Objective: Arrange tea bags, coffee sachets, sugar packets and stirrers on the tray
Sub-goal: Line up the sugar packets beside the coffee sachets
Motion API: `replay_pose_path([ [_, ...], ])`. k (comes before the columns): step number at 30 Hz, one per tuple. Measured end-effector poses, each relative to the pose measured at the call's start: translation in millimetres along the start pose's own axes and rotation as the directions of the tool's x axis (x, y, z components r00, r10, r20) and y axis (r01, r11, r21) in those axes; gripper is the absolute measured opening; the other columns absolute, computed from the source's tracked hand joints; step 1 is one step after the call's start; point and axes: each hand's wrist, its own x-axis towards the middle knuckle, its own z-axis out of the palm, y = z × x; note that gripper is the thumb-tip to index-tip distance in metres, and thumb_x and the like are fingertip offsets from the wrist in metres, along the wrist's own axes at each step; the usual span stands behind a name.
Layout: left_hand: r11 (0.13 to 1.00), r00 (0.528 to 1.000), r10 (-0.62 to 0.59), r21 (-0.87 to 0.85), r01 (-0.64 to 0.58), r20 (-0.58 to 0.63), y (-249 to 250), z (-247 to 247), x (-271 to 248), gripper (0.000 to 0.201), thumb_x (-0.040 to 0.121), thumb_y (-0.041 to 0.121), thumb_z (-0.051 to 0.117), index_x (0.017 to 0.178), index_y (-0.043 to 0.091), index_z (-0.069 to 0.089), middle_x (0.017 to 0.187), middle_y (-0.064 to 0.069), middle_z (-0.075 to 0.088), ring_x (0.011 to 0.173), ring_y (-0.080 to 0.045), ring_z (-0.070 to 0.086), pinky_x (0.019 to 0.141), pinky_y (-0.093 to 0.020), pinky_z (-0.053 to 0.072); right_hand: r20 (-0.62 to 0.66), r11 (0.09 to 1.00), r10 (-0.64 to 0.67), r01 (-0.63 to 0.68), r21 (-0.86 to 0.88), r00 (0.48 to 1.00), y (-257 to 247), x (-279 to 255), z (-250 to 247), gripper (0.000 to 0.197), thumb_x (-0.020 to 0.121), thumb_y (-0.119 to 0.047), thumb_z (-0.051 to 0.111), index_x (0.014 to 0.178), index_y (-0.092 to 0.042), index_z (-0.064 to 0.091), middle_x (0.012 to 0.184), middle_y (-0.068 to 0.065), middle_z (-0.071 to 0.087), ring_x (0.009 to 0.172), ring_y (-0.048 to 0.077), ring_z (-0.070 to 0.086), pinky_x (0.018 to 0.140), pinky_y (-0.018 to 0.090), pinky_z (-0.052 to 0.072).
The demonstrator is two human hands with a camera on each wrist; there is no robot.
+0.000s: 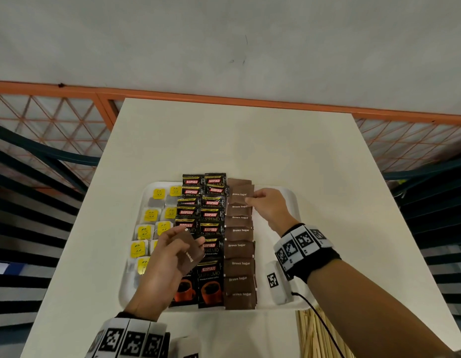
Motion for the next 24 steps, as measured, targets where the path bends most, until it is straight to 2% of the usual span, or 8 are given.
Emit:
replay_pose_path([
  [4, 0.998, 0.998, 0.041, 0.035, -0.043, 0.042, -6, 1, 3, 0.029, 0.090, -0.011, 0.040, 0.106, 0.009, 0.054, 0.102, -0.016, 0.059, 0.094, -0.025, 0.061, 0.067, -0.029, 0.059, -0.069, 0.992, -0.037, 0.028, -0.122, 0.997, 4, 2, 2, 0.031, 0.079, -0.019, 0.070, 0.105, -0.006, 0.056, 0.093, 0.002, 0.056, 0.090, 0.017, 0.054, 0.078, 0.027, 0.043],
  [8, 0.996, 0.996, 0.086, -0.002, -0.086, 0.024, -5, 3, 4, 0.022, 0.087, -0.008, 0.048, 0.104, 0.004, 0.056, 0.101, -0.012, 0.061, 0.092, -0.021, 0.062, 0.071, -0.028, 0.059, -0.058, 0.967, -0.188, 0.174, -0.184, 0.981, 0, -15, 3, 0.034, 0.084, -0.024, 0.066, 0.111, -0.010, 0.050, 0.092, 0.001, 0.053, 0.083, 0.016, 0.053, 0.062, 0.017, 0.037],
  [12, 0.993, 0.993, 0.115, 0.001, -0.115, -0.037, -5, 3, 7, 0.015, 0.084, -0.002, 0.056, 0.088, 0.012, 0.058, 0.095, -0.008, 0.066, 0.088, -0.019, 0.065, 0.077, -0.028, 0.057, 0.295, 0.909, -0.326, 0.384, -0.163, 0.898, -12, -55, 7, 0.018, 0.090, -0.038, 0.053, 0.097, -0.021, 0.057, 0.083, -0.014, 0.056, 0.077, 0.002, 0.052, 0.066, 0.013, 0.038],
  [14, 0.992, 0.991, 0.123, 0.010, -0.123, -0.048, -7, 2, 8, 0.012, 0.080, 0.006, 0.063, 0.086, 0.015, 0.058, 0.096, -0.008, 0.065, 0.087, -0.019, 0.065, 0.073, -0.025, 0.054, 0.448, 0.914, -0.327, 0.399, -0.074, 0.832, -12, -71, 12, 0.024, 0.089, -0.041, 0.054, 0.101, -0.022, 0.061, 0.089, -0.011, 0.061, 0.080, 0.002, 0.054, 0.075, 0.019, 0.045],
  [16, 0.988, 0.988, 0.148, 0.052, -0.146, -0.037, -9, 2, 8, 0.028, 0.065, 0.019, 0.073, 0.090, 0.014, 0.061, 0.093, -0.007, 0.067, 0.080, -0.015, 0.066, 0.065, -0.020, 0.054, 0.495, 0.911, -0.346, 0.412, -0.028, 0.797, -8, -78, 17, 0.022, 0.087, -0.033, 0.061, 0.106, -0.022, 0.063, 0.100, -0.007, 0.065, 0.084, 0.001, 0.055, 0.077, 0.011, 0.043],
  [17, 0.984, 0.986, 0.161, 0.076, -0.159, -0.031, -10, 2, 7, 0.032, 0.064, 0.020, 0.074, 0.093, 0.012, 0.063, 0.091, -0.007, 0.068, 0.077, -0.013, 0.067, 0.063, -0.019, 0.054, 0.480, 0.901, -0.369, 0.433, -0.027, 0.796, -7, -80, 20, 0.021, 0.086, -0.027, 0.063, 0.106, -0.020, 0.064, 0.102, -0.004, 0.066, 0.084, 0.001, 0.055, 0.074, 0.008, 0.042],
  [20, 0.982, 0.984, 0.176, 0.073, -0.173, -0.038, -11, 5, 4, 0.011, 0.086, 0.007, 0.057, 0.092, 0.012, 0.065, 0.083, 0.001, 0.069, 0.073, -0.007, 0.065, 0.065, -0.018, 0.052, 0.318, 0.855, -0.490, 0.519, -0.008, 0.812, -3, -87, 26, 0.016, 0.082, -0.013, 0.067, 0.098, -0.014, 0.069, 0.090, -0.007, 0.060, 0.075, -0.002, 0.054, 0.069, 0.009, 0.043],
  [24, 0.994, 0.997, 0.069, -0.083, -0.071, -0.027, -7, 3, -1, 0.018, 0.094, 0.018, 0.047, 0.097, 0.010, 0.063, 0.089, -0.005, 0.064, 0.083, -0.016, 0.059, 0.078, -0.027, 0.049, 0.235, 0.728, -0.660, 0.684, -0.033, 0.714, 4, -95, 32, 0.019, 0.081, -0.003, 0.065, 0.099, -0.007, 0.071, 0.094, -0.007, 0.051, 0.079, -0.001, 0.055, 0.079, 0.011, 0.048],
])
